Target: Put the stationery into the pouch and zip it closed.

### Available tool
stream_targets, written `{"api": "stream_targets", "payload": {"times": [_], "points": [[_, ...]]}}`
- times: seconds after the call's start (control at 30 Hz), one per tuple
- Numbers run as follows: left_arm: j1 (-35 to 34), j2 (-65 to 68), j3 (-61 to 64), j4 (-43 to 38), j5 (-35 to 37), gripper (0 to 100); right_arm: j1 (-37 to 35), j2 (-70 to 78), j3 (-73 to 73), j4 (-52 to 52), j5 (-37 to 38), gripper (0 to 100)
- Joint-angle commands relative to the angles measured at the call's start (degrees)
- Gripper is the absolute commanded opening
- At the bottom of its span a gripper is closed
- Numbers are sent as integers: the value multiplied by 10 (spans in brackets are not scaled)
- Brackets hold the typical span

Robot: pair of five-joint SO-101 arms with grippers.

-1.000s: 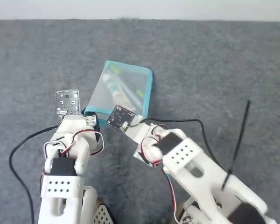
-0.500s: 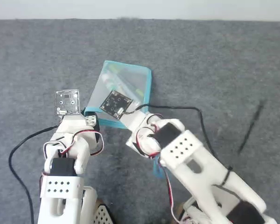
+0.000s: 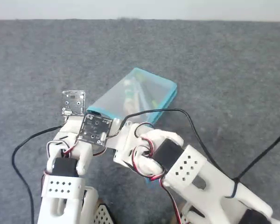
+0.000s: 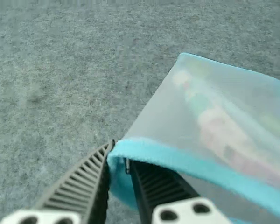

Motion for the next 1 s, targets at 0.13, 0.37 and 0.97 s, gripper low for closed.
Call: {"api": "stream_targets", "payload": {"times": [0.13,0.37,0.97], "points": [[9,-7,-25,2,-6,9,-25,-35,-38,15,3,34],[-12,-7,-28,2,-6,9,-29,-90,-39,115,-3,310],[-16,-7,-43,15,-6,9,166,-114,201,-97,121,318]]}}
